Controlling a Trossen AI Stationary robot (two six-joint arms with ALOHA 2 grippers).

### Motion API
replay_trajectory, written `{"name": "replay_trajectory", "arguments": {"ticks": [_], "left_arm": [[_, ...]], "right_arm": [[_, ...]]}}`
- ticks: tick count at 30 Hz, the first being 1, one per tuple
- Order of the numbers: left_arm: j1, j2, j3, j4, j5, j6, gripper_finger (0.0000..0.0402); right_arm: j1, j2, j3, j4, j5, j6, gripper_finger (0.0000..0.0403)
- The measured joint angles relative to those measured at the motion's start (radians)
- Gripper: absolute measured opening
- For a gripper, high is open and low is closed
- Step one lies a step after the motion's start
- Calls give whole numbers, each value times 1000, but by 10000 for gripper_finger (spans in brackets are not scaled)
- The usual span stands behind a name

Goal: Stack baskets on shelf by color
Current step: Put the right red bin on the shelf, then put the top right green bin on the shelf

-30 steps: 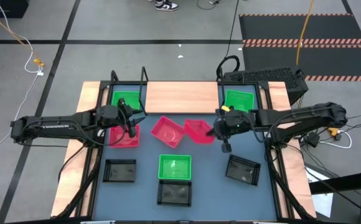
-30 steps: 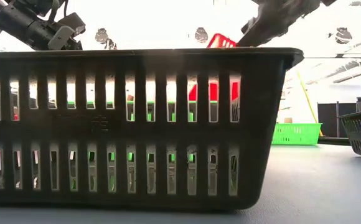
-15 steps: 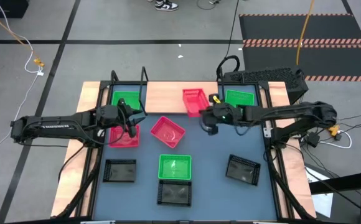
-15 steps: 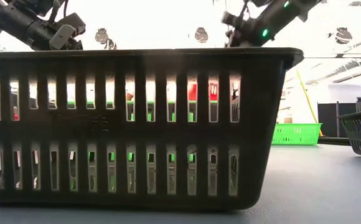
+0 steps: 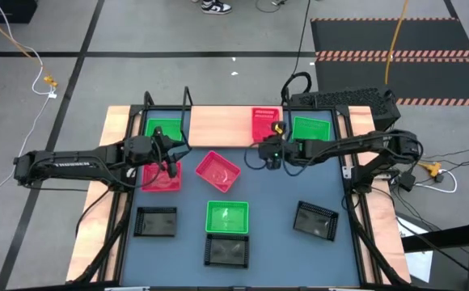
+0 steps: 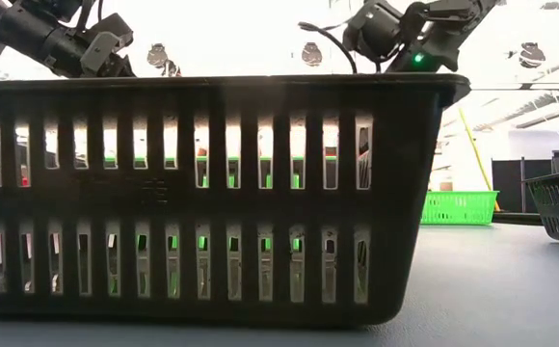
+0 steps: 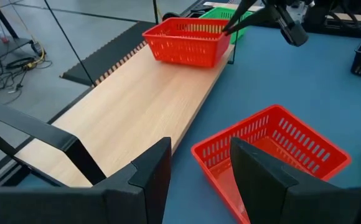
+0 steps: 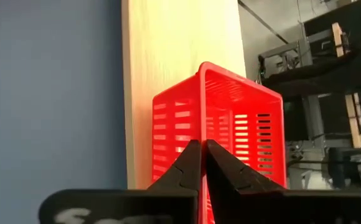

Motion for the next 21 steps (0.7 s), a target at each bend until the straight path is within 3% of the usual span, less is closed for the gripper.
{"name": "replay_trajectory", "arguments": {"ticks": [5, 15, 21], "left_arm": [[0, 0, 0, 0, 0, -1, 168], [-1, 0, 0, -5, 1, -18, 168], [-28, 0, 0, -31, 2, -66, 168]], "right_arm": [[0, -9, -1, 8, 3, 67, 19], [12, -14, -1, 7, 2, 49, 116], [65, -14, -2, 91, -1, 82, 149]]}}
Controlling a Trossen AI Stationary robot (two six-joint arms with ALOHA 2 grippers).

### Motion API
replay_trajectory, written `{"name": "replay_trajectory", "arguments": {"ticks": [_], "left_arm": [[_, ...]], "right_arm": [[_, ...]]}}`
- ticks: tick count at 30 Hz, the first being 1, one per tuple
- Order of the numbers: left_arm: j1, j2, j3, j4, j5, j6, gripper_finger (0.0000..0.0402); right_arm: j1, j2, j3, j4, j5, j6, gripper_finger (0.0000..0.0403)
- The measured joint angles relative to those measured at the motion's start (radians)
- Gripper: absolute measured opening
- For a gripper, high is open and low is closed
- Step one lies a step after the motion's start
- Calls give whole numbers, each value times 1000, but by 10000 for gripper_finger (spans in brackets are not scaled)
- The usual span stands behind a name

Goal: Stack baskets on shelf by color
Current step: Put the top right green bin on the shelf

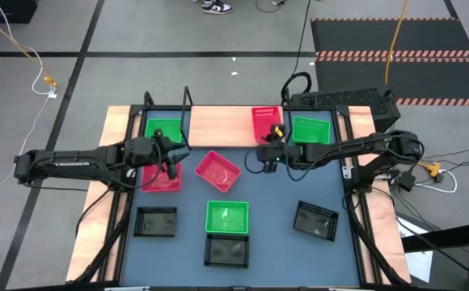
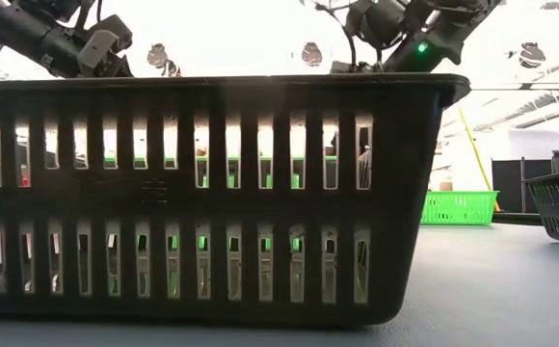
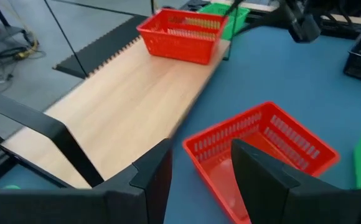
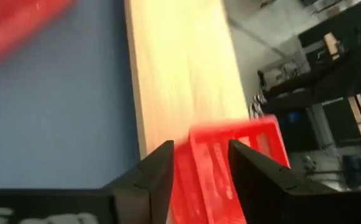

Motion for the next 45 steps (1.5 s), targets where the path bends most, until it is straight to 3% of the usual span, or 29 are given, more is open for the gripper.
{"name": "replay_trajectory", "arguments": {"ticks": [6, 8, 12, 19, 22, 24, 28, 35, 38, 45], "left_arm": [[-33, 0, 0, -10, 0, -43, 168], [-49, 0, 0, -10, -1, -62, 168], [-89, 0, 0, -19, 0, -76, 168], [-125, 0, 0, -16, -1, -75, 168], [-133, 0, 0, -23, -1, -64, 168], [-135, 0, 0, -28, -1, -40, 168], [-134, 0, 0, -52, -1, 23, 168], [-134, 0, 0, -82, -3, 55, 168], [-134, 0, 0, -83, -6, 60, 168], [-134, 0, 0, -84, -10, 36, 168]], "right_arm": [[28, 0, 0, 200, -156, 84, 162], [30, -2, 3, 203, -136, 76, 166], [51, -67, 79, 11, 88, 34, 174], [86, -282, 208, -199, 678, 167, 179], [43, -371, 208, -348, 788, 294, 175], [-15, -410, 208, -520, 750, 461, 171], [-234, -451, 196, -872, 296, 817, 158], [-459, -469, 20, -952, -67, 827, 144], [-523, -462, -71, -906, -129, 836, 144], [-677, -438, -255, -712, -133, 844, 133]]}}
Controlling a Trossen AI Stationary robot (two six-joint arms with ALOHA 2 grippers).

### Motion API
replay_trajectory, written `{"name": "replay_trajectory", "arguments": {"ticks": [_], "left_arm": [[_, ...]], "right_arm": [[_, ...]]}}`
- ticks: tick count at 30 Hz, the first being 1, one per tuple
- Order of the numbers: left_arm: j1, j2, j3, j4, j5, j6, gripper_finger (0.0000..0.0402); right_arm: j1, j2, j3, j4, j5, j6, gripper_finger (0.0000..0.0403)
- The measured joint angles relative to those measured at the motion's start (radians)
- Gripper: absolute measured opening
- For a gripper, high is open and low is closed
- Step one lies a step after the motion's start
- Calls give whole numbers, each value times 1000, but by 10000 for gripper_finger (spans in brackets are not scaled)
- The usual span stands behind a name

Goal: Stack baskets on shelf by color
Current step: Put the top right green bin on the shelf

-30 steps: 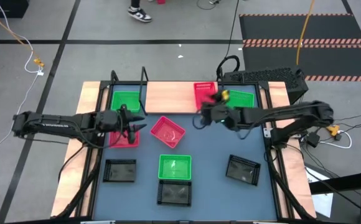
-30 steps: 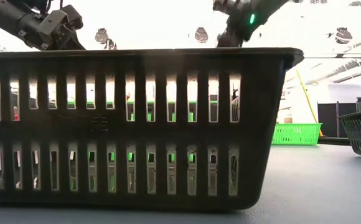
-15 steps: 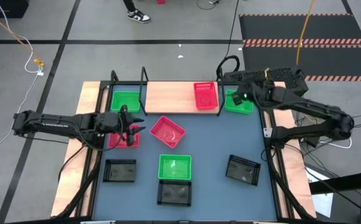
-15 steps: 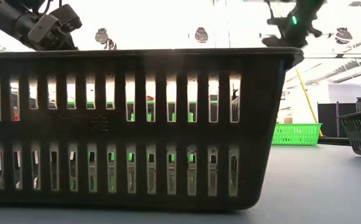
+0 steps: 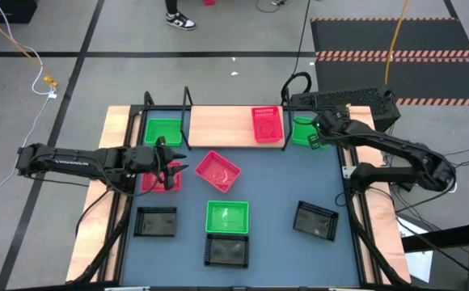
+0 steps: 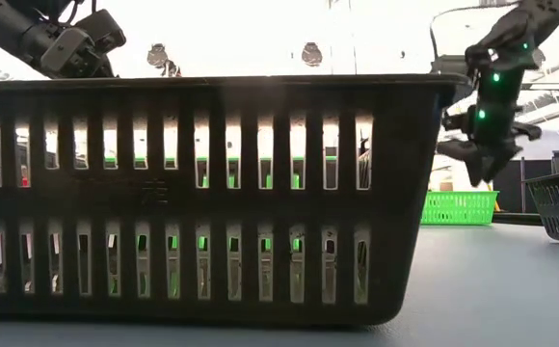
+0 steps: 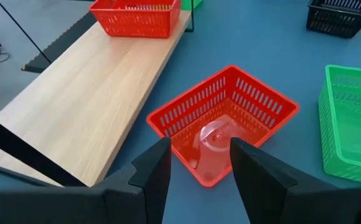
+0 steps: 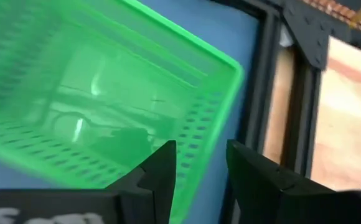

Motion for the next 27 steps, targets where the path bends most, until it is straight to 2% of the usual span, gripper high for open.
{"name": "replay_trajectory", "arguments": {"ticks": [6, 10, 16, 20, 27], "left_arm": [[0, 0, 0, 1, -12, -1, 168], [0, 0, 0, 1, -34, -1, 168], [0, 0, 0, 2, -35, -54, 168], [0, 0, 0, 1, -35, -56, 168], [0, 0, 0, -1, -35, -56, 168]], "right_arm": [[-97, 1, -50, 66, -4, -20, 124], [-137, 1, -66, 150, -77, -69, 110], [-149, 1, -69, 162, -91, -64, 49], [-152, 0, -76, 180, -140, -66, 12], [-153, -4, -126, 242, -140, -51, 13]]}}
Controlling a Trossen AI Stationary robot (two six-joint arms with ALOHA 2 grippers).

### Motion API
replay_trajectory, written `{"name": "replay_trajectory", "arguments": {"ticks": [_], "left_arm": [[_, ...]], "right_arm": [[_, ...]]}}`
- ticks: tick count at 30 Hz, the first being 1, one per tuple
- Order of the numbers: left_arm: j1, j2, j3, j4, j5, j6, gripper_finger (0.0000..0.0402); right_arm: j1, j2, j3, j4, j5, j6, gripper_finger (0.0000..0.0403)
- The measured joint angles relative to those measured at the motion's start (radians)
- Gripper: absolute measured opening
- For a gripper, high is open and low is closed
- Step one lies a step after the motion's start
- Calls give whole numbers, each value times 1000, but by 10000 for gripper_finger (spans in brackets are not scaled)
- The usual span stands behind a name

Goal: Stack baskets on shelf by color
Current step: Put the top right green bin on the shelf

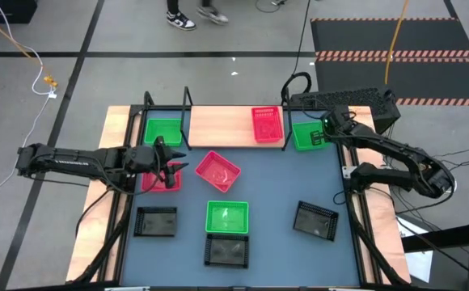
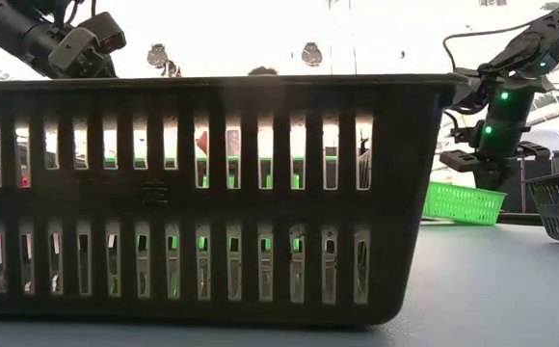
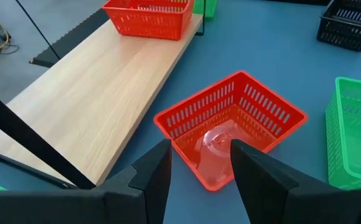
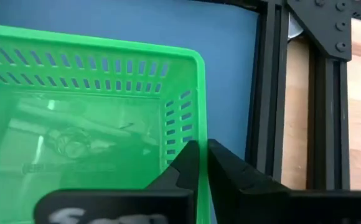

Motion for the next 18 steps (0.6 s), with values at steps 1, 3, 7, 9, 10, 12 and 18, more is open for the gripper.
{"name": "replay_trajectory", "arguments": {"ticks": [1, 3, 7, 9, 10, 12, 18], "left_arm": [[0, 0, 0, -5, 0, 0, 168], [0, 0, 0, -25, 0, 2, 168], [0, 0, 0, -36, -8, 24, 168], [0, 0, 0, -36, -9, 28, 168], [0, 0, 0, -36, -12, 29, 168], [0, 0, 0, -36, -16, 36, 168], [0, 0, 0, -36, -18, 56, 168]], "right_arm": [[0, 0, -11, 17, -1, 3, 15], [0, 0, -32, 49, -1, 3, 21], [0, 1, -65, 91, -19, 7, 45], [0, 1, -79, 107, -23, 6, 57], [0, 1, -82, 110, -24, 2, 61], [0, 1, -83, 111, -20, -11, 61], [0, -62, -84, 132, -18, -26, 10]]}}
